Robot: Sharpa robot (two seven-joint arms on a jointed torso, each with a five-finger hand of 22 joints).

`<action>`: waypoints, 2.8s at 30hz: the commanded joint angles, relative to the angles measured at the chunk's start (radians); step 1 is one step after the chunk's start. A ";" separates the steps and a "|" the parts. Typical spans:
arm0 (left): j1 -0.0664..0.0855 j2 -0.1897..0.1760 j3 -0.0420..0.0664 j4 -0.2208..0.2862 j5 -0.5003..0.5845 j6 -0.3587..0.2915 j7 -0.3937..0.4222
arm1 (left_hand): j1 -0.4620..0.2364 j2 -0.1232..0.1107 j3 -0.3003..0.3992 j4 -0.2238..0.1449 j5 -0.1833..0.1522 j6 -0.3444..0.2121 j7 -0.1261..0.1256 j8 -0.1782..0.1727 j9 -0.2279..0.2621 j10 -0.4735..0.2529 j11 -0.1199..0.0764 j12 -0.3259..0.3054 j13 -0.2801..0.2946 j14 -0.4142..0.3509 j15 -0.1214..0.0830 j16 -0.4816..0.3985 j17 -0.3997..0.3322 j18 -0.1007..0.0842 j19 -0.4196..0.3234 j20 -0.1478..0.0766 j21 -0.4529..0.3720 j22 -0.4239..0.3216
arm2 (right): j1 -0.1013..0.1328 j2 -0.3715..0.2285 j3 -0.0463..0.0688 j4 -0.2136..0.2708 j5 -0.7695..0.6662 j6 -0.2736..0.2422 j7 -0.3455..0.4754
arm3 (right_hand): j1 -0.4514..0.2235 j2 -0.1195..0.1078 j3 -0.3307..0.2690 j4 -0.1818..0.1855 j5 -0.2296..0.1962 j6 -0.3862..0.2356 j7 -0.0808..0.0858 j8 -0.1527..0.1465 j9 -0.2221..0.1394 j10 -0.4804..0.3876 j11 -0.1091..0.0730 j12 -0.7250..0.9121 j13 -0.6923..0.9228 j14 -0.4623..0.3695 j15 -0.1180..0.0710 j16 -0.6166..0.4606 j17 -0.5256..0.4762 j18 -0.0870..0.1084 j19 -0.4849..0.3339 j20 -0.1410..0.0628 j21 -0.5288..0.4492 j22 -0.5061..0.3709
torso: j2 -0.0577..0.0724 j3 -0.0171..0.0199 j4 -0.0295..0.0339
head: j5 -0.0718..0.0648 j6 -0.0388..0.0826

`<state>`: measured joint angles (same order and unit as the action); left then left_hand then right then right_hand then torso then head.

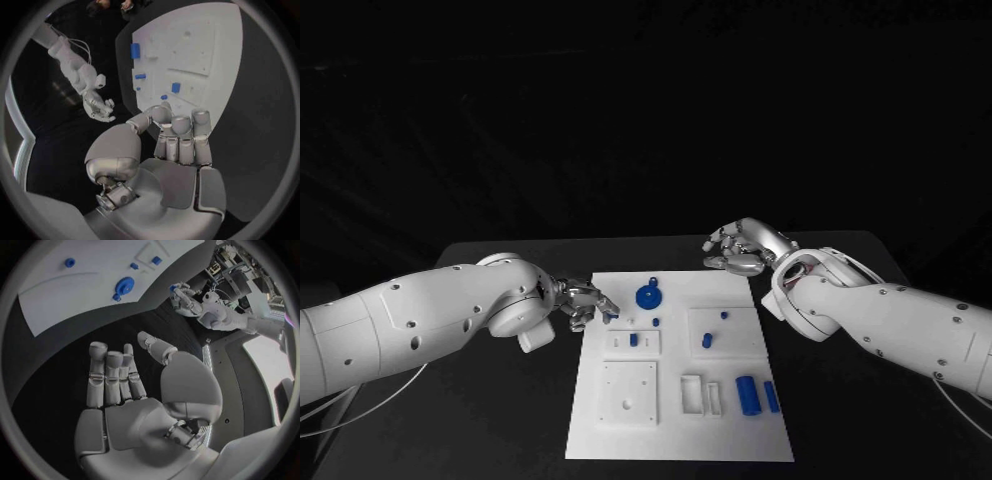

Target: Assemble the parts on the task board

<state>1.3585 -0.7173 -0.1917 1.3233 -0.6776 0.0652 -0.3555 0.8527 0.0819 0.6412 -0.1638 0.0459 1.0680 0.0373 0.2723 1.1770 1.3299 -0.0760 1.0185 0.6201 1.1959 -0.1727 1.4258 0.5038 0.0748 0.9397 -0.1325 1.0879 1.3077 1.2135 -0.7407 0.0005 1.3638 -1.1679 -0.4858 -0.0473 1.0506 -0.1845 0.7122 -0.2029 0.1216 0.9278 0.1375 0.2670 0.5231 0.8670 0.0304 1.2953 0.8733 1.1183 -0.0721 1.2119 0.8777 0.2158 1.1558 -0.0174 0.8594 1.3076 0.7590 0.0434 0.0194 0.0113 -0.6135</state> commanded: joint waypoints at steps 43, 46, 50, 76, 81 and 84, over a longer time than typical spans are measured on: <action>-0.057 0.100 -0.047 -0.013 -0.367 -0.037 -0.102 | -0.040 -0.006 0.071 -0.069 0.114 0.147 -0.060 0.015 -0.002 0.060 -0.057 0.003 -0.007 0.053 -0.052 0.021 0.005 -0.001 0.057 -0.141 0.016 0.005 | 0.015 0.017 0.012 -0.029 0.018 0.002 0.025 | -0.001 -0.011 -0.021 -0.016 0.088 -0.009 0.005 -0.002 -0.001 -0.005 0.003 0.007 -0.004 -0.003 -0.001 0.003 -0.003 0.046 -0.002 0.000 0.003 0.020 | 0.002 -0.0028 0.0005 | 0.013 -0.057; -0.058 0.102 -0.047 -0.018 -0.367 -0.029 -0.104 | -0.040 -0.006 0.071 -0.069 0.114 0.147 -0.060 0.015 -0.001 0.060 -0.057 0.003 -0.007 0.053 -0.052 0.020 0.005 -0.001 0.057 -0.141 0.016 0.005 | 0.015 0.018 0.012 -0.029 0.018 0.002 0.025 | -0.001 -0.011 -0.021 -0.017 0.089 -0.009 0.005 -0.002 -0.001 -0.005 0.003 0.007 -0.004 -0.003 -0.001 0.003 -0.003 0.046 -0.002 0.000 0.003 0.020 | 0.002 -0.0028 0.0007 | 0.013 -0.060; -0.061 0.106 -0.047 -0.026 -0.367 -0.030 -0.104 | -0.040 -0.006 0.072 -0.070 0.114 0.146 -0.060 0.015 -0.001 0.060 -0.057 0.002 -0.007 0.053 -0.052 0.020 0.004 -0.001 0.057 -0.141 0.016 0.005 | 0.015 0.018 0.012 -0.029 0.018 0.002 0.025 | -0.001 -0.011 -0.021 -0.017 0.090 -0.009 0.005 -0.002 -0.002 -0.005 0.003 0.007 -0.004 -0.003 -0.001 0.003 -0.003 0.046 -0.002 0.000 0.003 0.020 | 0.002 -0.0028 0.0007 | 0.013 -0.060; -0.070 0.114 -0.047 -0.052 -0.371 -0.025 -0.097 | -0.041 -0.006 0.073 -0.071 0.109 0.145 -0.060 0.015 0.002 0.060 -0.057 0.001 -0.007 0.052 -0.052 0.019 0.004 -0.001 0.057 -0.141 0.015 0.005 | 0.016 0.016 0.012 -0.029 0.019 0.004 0.025 | -0.002 -0.010 -0.022 -0.017 0.094 -0.009 0.005 -0.001 -0.002 -0.005 0.003 0.007 -0.005 -0.003 -0.001 0.003 -0.003 0.046 -0.002 0.000 0.003 0.019 | 0.002 -0.0030 0.0007 | 0.012 -0.064; -0.072 0.121 -0.047 -0.056 -0.370 -0.019 -0.097 | -0.043 -0.006 0.073 -0.071 0.103 0.144 -0.060 0.015 0.004 0.060 -0.056 0.001 -0.007 0.052 -0.052 0.019 0.004 -0.001 0.057 -0.141 0.015 0.005 | 0.016 0.017 0.012 -0.029 0.019 0.005 0.025 | -0.002 -0.010 -0.023 -0.017 0.094 -0.009 0.005 -0.001 -0.002 -0.005 0.003 0.007 -0.005 -0.003 -0.001 0.003 -0.003 0.046 -0.002 0.000 0.003 0.019 | 0.002 -0.0030 0.0011 | 0.010 -0.063; -0.074 0.125 -0.047 -0.058 -0.369 -0.018 -0.097 | -0.046 -0.008 0.073 -0.069 0.090 0.143 -0.059 0.015 0.007 0.061 -0.056 0.001 -0.007 0.052 -0.052 0.018 0.004 -0.001 0.057 -0.140 0.015 0.005 | 0.016 0.017 0.012 -0.029 0.019 0.006 0.025 | -0.002 -0.010 -0.023 -0.017 0.094 -0.009 0.005 -0.001 -0.002 -0.005 0.003 0.007 -0.005 -0.003 -0.001 0.003 -0.003 0.046 -0.002 0.000 0.003 0.019 | 0.002 -0.0029 0.0009 | 0.010 -0.064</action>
<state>1.2877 -0.5966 -0.2377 1.2643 -1.0432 0.0271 -0.4555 0.8084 0.0681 0.6496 -0.1731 0.1418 1.0788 0.0332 0.2839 1.1828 1.3935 -0.1267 1.0183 0.6136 1.2262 -0.1930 1.4444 0.5072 0.0776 0.9883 -0.1519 1.1006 1.3077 1.2288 -0.7240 0.0123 1.3340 -1.1469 -0.4884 -0.0320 1.0507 -0.1844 0.6943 -0.2208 0.2100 0.9157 0.1351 0.2669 0.5231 0.8669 0.0304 1.2959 0.8696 1.1195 -0.0705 1.2118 0.8753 0.2165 1.1540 -0.0124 0.8593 1.3074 0.7610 0.0406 0.0202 0.0214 -0.6765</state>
